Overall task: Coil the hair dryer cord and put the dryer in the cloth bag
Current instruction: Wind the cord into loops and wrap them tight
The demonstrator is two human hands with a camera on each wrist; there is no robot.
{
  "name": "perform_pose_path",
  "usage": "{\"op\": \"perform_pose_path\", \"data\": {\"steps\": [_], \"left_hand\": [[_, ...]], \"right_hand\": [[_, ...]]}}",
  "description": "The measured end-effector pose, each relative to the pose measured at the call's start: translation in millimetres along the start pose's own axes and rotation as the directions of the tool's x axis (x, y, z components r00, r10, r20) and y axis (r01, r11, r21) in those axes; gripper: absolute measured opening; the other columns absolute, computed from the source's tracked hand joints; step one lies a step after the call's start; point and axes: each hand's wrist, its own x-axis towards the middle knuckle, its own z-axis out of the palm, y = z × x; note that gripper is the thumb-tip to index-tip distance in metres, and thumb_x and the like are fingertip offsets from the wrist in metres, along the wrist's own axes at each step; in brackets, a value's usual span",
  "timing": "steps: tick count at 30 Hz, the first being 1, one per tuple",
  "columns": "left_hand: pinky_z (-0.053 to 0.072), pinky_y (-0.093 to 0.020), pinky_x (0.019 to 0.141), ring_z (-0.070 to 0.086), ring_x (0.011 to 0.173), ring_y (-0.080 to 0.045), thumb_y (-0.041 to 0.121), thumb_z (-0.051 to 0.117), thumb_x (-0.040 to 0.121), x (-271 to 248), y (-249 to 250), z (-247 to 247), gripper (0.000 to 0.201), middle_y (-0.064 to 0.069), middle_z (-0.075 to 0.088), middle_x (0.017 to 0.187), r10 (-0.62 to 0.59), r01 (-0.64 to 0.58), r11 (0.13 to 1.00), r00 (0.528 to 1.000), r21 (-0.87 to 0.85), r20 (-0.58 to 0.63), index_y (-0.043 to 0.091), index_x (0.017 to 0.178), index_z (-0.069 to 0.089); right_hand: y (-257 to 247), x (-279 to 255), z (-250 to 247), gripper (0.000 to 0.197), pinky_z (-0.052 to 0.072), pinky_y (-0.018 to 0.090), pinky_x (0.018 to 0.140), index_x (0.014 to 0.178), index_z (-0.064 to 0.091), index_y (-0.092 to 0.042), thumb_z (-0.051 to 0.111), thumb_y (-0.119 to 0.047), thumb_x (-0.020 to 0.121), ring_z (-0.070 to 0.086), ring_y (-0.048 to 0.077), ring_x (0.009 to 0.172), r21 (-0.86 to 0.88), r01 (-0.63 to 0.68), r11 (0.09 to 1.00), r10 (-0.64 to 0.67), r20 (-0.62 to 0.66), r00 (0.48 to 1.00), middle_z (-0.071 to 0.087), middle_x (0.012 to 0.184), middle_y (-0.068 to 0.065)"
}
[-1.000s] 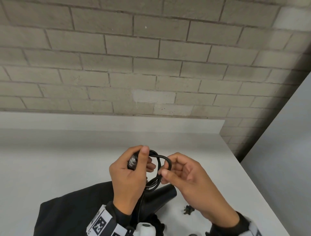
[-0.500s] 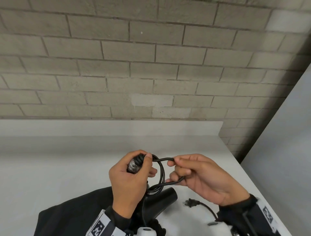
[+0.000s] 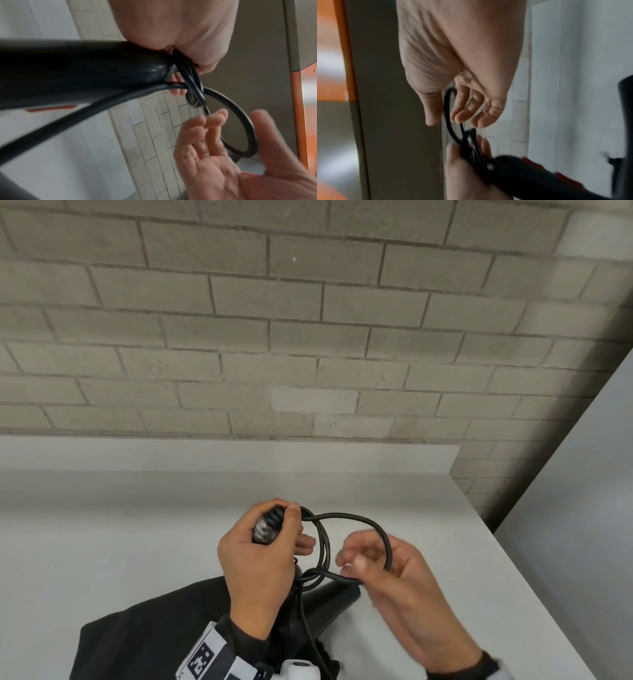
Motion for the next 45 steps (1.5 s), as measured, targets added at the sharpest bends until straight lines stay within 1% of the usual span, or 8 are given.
{"op": "perform_pose_path", "data": {"steps": [12, 19, 22, 25, 30, 35, 41, 45], "left_hand": [[0.06, -0.041, 0.053, 0.068, 0.049, -0.03, 0.022, 0.073, 0.084, 0.0, 3.1, 1.0, 0.01, -0.009, 0.066, 0.057, -0.011, 0.011, 1.0, 1.0, -0.012, -0.009, 0.013, 0.08, 0.071], [0.059, -0.038, 0.051, 0.068, 0.049, -0.03, 0.026, 0.073, 0.082, -2.7, 3.3, 1.7, 0.014, -0.009, 0.066, 0.057, -0.008, 0.008, 1.0, 1.0, -0.027, 0.003, 0.013, 0.079, 0.071], [0.059, -0.037, 0.053, 0.068, 0.05, -0.031, 0.03, 0.073, 0.08, 2.5, 2.6, -2.0, 0.017, -0.009, 0.066, 0.058, -0.028, 0.027, 0.998, 0.999, -0.049, -0.025, 0.013, 0.079, 0.071], [0.059, -0.037, 0.056, 0.069, 0.051, -0.033, 0.03, 0.073, 0.08, 14.1, -0.5, -9.5, 0.017, -0.009, 0.066, 0.059, -0.046, 0.04, 0.996, 0.996, -0.084, -0.081, 0.013, 0.079, 0.072], [0.059, -0.037, 0.056, 0.069, 0.051, -0.033, 0.023, 0.073, 0.085, 19.0, -3.0, -13.3, 0.01, -0.006, 0.065, 0.058, -0.039, 0.031, 0.996, 0.995, -0.088, -0.093, 0.017, 0.077, 0.072], [0.059, -0.039, 0.053, 0.068, 0.048, -0.033, 0.019, 0.074, 0.085, 9.7, -1.5, -7.1, 0.006, -0.009, 0.068, 0.065, -0.053, 0.051, 0.997, 0.998, -0.054, -0.034, 0.015, 0.08, 0.072], [0.057, -0.033, 0.048, 0.068, 0.047, -0.031, 0.019, 0.075, 0.084, 4.4, 0.5, -4.4, 0.007, -0.006, 0.067, 0.063, -0.056, 0.055, 0.998, 0.998, -0.021, -0.042, 0.015, 0.08, 0.071], [0.056, -0.032, 0.046, 0.068, 0.046, -0.031, 0.019, 0.075, 0.085, 1.9, 1.6, -2.9, 0.009, -0.004, 0.066, 0.059, -0.049, 0.048, 0.999, 0.998, -0.006, -0.04, 0.017, 0.077, 0.07]], "right_hand": [[27.6, -24.0, 26.2, 0.033, 0.051, 0.025, 0.086, 0.097, 0.072, -0.025, 0.07, 0.001, 0.077, 0.065, 0.025, 0.101, -0.384, 0.309, 0.87, -0.359, -0.066, 0.931, 0.07, 0.115, 0.001], [34.0, -23.3, 38.9, 0.014, 0.053, 0.023, 0.083, 0.094, 0.074, -0.028, 0.07, -0.036, 0.084, 0.069, 0.02, 0.102, -0.47, 0.352, 0.809, -0.439, -0.086, 0.894, 0.075, 0.104, 0.0], [20.9, -25.0, 39.9, 0.03, 0.055, 0.031, 0.086, 0.084, 0.068, -0.021, 0.069, -0.051, 0.08, 0.072, 0.032, 0.093, -0.17, 0.331, 0.928, -0.364, -0.243, 0.899, 0.076, 0.085, 0.011], [-13.8, -32.1, 24.7, 0.037, 0.059, 0.043, 0.06, 0.078, 0.065, -0.013, 0.08, -0.045, 0.068, 0.059, 0.028, 0.042, 0.232, 0.248, 0.941, -0.17, -0.309, 0.936, 0.051, 0.052, 0.005], [-60.3, -44.7, -28.6, 0.076, 0.034, 0.025, 0.038, 0.079, 0.068, 0.0, 0.089, -0.061, 0.039, 0.026, 0.013, 0.036, -0.119, -0.047, 0.992, 0.006, -0.322, 0.947, 0.039, 0.053, 0.007], [-53.9, -43.8, -51.4, 0.001, 0.051, 0.024, 0.058, 0.085, 0.07, -0.022, 0.07, -0.022, 0.086, 0.057, 0.019, 0.055, -0.423, -0.078, 0.903, -0.175, -0.528, 0.831, 0.068, 0.082, 0.023], [-15.5, -44.2, 21.4, 0.016, 0.042, 0.015, 0.077, 0.094, 0.062, -0.018, 0.07, -0.023, 0.081, 0.058, 0.015, 0.085, -0.858, 0.093, 0.504, -0.753, -0.385, 0.533, 0.06, 0.096, -0.004], [9.0, -36.2, 61.1, 0.023, 0.045, 0.013, 0.066, 0.077, 0.057, -0.03, 0.066, -0.051, 0.074, 0.062, 0.008, 0.073, -0.738, -0.003, 0.675, -0.314, -0.291, 0.904, 0.065, 0.074, -0.007]]}}
